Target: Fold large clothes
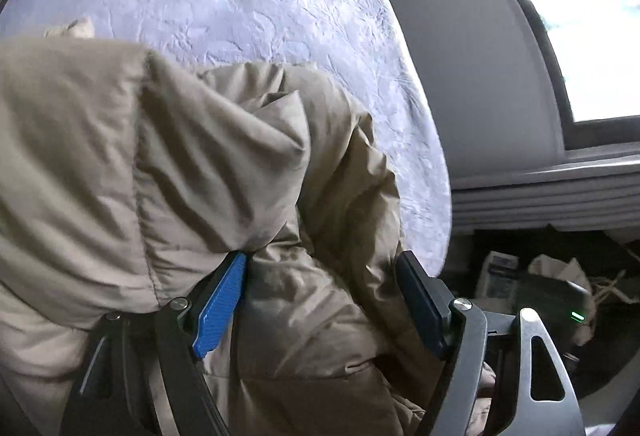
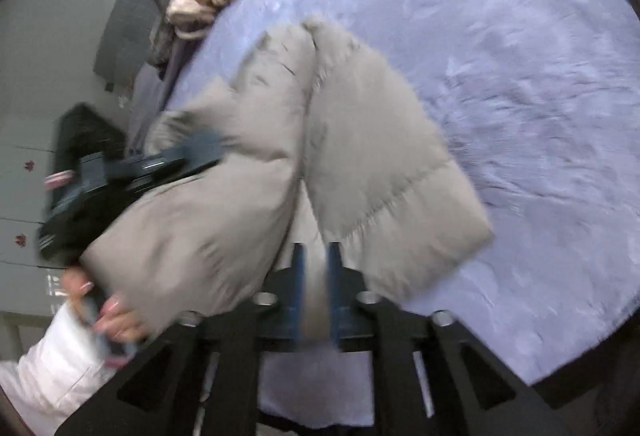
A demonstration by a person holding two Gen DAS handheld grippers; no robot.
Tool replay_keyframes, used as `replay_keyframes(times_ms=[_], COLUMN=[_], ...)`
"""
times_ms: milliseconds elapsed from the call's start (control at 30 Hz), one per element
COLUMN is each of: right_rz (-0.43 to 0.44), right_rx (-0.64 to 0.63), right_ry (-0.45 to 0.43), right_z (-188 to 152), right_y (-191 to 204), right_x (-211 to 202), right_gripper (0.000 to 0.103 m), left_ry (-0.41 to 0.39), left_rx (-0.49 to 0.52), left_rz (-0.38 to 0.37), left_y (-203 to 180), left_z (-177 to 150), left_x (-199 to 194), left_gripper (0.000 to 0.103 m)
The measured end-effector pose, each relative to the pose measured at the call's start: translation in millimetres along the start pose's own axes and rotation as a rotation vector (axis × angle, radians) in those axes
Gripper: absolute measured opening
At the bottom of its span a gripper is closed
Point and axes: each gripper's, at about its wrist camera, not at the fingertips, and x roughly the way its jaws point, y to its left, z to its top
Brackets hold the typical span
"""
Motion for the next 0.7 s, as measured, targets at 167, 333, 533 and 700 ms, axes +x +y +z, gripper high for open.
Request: replay_keyframes(times_ms=[167,333,533,700], right_rz=[0.124,0.103,-0.135,-0.234], right_rx=[-0.092,-0.152,-0.136,-0.214], right_ry=[-0.033,0.030,-0.035,-0.116], right_z=[-12,-11,17,13], right_y=[44,81,77,68], right_x=[-27,5,33,7], right_gripper=[0.073,0.076,0.018,0.013], left_ry=[-0.025,-0.211,-0.398,-0.378], left_rx=[0.070,0.160,0.077,-0.034], left_rz=[0.082,0.166,0.426,0.455], left_y=[-30,-10,58,112], left_z=[1,9,0,6], left_x=[3,-57,-125,-114], left_gripper=[0.077,0.077,0.077,0.077])
